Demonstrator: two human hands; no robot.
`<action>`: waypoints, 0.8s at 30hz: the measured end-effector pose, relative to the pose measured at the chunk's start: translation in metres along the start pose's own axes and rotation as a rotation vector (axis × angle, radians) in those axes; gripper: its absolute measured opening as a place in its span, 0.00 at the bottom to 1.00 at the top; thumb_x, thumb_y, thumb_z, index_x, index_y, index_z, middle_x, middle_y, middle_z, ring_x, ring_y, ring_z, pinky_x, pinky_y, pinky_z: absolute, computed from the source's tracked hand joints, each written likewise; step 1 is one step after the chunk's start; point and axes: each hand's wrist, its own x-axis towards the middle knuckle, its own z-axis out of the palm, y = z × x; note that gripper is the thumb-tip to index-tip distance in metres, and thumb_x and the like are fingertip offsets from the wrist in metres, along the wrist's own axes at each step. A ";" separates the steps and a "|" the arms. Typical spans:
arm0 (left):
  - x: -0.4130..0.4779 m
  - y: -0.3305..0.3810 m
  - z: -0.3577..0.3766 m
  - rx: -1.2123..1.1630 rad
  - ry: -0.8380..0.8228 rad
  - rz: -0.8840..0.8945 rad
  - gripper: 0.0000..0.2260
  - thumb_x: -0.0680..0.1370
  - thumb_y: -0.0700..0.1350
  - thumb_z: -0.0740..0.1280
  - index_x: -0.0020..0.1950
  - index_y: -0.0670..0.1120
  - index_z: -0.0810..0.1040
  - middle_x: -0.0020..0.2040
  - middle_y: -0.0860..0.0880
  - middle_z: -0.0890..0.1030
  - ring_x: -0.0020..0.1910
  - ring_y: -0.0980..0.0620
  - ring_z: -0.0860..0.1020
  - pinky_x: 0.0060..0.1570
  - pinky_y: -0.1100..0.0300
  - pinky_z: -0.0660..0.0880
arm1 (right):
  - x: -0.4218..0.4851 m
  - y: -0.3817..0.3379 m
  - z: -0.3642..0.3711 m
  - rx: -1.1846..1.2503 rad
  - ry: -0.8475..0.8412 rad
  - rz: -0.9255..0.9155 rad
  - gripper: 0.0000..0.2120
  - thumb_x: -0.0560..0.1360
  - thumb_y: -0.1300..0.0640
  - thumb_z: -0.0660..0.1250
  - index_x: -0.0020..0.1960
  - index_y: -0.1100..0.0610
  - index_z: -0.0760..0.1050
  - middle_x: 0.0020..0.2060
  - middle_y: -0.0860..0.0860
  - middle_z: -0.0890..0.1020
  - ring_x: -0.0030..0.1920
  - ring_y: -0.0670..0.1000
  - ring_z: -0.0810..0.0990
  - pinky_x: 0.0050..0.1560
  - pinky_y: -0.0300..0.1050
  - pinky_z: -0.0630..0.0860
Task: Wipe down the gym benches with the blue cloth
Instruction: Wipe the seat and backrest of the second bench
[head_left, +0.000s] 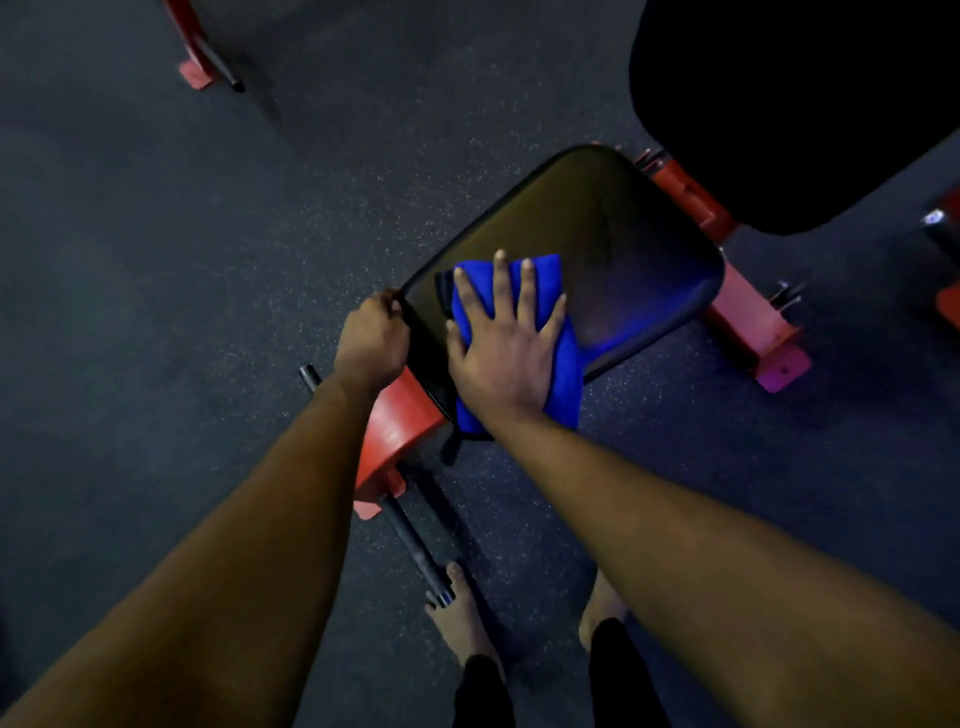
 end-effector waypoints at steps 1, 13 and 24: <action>-0.001 0.000 0.000 0.024 -0.014 0.006 0.15 0.84 0.41 0.54 0.67 0.40 0.75 0.62 0.34 0.78 0.62 0.35 0.75 0.54 0.52 0.70 | -0.011 0.000 0.000 0.014 0.007 0.005 0.28 0.79 0.40 0.54 0.78 0.43 0.59 0.80 0.53 0.53 0.79 0.60 0.51 0.73 0.71 0.49; -0.013 -0.001 0.008 0.146 -0.063 0.098 0.13 0.85 0.47 0.53 0.59 0.38 0.68 0.60 0.28 0.75 0.57 0.29 0.74 0.46 0.49 0.65 | -0.015 0.076 -0.011 0.049 0.077 0.162 0.26 0.79 0.39 0.54 0.77 0.37 0.58 0.80 0.51 0.55 0.79 0.58 0.51 0.73 0.71 0.48; -0.005 -0.010 0.003 0.152 -0.066 0.182 0.12 0.85 0.46 0.53 0.57 0.37 0.68 0.57 0.27 0.75 0.55 0.29 0.75 0.44 0.51 0.63 | -0.043 0.010 -0.004 0.156 0.087 0.344 0.26 0.80 0.42 0.55 0.77 0.39 0.59 0.81 0.49 0.49 0.80 0.57 0.45 0.71 0.75 0.47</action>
